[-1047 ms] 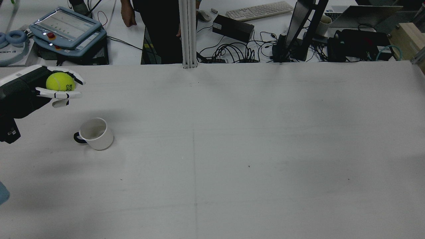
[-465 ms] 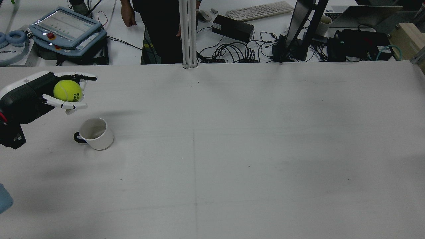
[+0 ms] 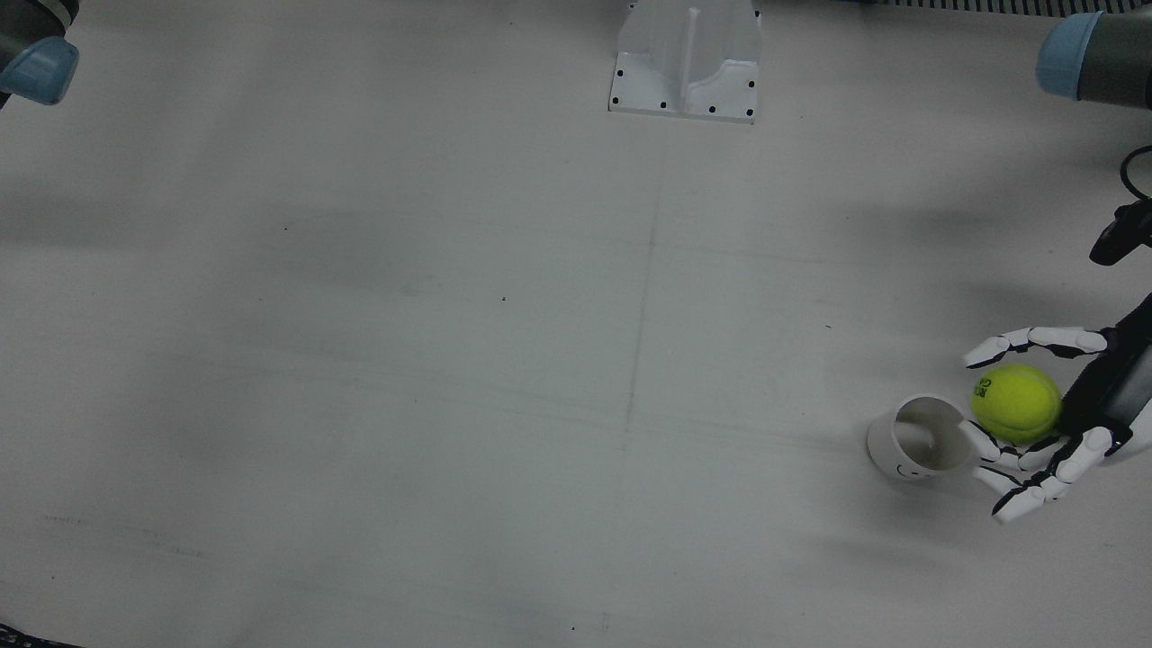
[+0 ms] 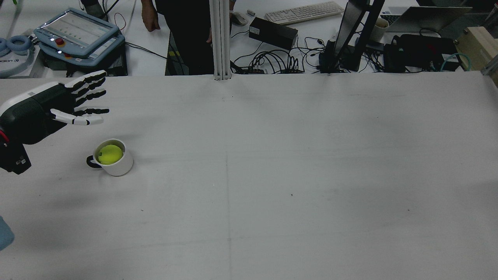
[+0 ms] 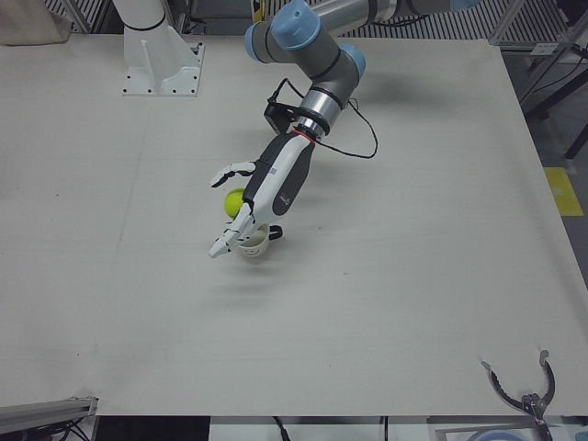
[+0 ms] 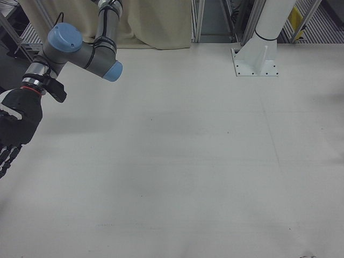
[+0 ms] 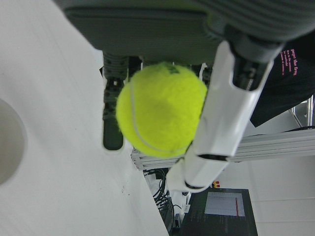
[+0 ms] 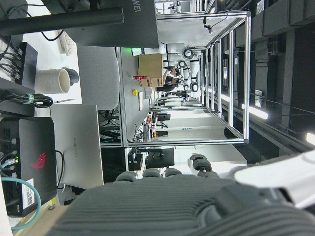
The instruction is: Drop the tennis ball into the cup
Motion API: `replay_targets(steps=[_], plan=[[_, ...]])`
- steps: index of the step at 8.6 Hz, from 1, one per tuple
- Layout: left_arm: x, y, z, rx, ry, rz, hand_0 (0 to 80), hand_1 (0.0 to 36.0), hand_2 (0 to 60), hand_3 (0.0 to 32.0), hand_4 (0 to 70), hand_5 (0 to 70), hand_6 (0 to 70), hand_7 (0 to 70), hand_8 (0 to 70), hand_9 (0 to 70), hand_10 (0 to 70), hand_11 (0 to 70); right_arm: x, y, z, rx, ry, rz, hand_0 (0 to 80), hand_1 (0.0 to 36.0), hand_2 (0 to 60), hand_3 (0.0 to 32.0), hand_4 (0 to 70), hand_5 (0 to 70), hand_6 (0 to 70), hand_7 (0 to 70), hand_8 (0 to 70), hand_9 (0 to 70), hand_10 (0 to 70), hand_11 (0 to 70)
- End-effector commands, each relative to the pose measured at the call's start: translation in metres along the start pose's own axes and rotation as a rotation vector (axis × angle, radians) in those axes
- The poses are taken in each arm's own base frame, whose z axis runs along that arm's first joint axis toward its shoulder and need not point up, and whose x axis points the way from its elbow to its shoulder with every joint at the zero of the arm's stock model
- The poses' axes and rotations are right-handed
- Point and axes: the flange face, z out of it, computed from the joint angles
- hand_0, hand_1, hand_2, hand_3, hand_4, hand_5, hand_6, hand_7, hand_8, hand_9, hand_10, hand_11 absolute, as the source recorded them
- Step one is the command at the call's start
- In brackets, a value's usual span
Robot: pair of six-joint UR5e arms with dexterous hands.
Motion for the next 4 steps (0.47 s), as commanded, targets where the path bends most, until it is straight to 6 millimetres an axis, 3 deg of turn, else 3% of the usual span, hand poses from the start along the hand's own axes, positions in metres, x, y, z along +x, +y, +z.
replay_targets(steps=[1, 2, 3, 4], plan=[[0.000, 0.000, 0.000, -0.007, 0.001, -0.001, 73.0, 36.0, 52.6, 0.0, 4.0, 10.9, 1.9, 0.0, 0.0, 0.0, 0.8, 5.1, 0.000, 0.000, 0.000, 0.000, 0.000, 0.000, 0.0, 0.0, 0.0, 0.0, 0.0, 0.0, 0.0, 0.0, 0.0, 0.0, 0.0, 0.0], [0.001, 0.003, -0.001, -0.013, 0.005, -0.003, 73.8, 36.0, 53.4, 0.0, 4.3, 10.9, 1.9, 0.0, 0.0, 0.0, 0.8, 5.1, 0.000, 0.000, 0.000, 0.000, 0.000, 0.000, 0.0, 0.0, 0.0, 0.0, 0.0, 0.0, 0.0, 0.0, 0.0, 0.0, 0.0, 0.0], [0.011, 0.020, -0.005, -0.051, 0.020, -0.006, 75.1, 36.0, 55.1, 0.0, 5.1, 11.0, 2.1, 0.0, 0.0, 0.0, 1.3, 5.9, 0.000, 0.000, 0.000, 0.000, 0.000, 0.000, 0.0, 0.0, 0.0, 0.0, 0.0, 0.0, 0.0, 0.0, 0.0, 0.0, 0.0, 0.0], [0.035, 0.031, -0.016, -0.058, 0.055, 0.001, 72.8, 36.0, 52.8, 0.0, 5.9, 10.8, 2.3, 0.0, 0.0, 0.0, 2.0, 6.9, 0.000, 0.000, 0.000, 0.000, 0.002, 0.000, 0.0, 0.0, 0.0, 0.0, 0.0, 0.0, 0.0, 0.0, 0.0, 0.0, 0.0, 0.0]])
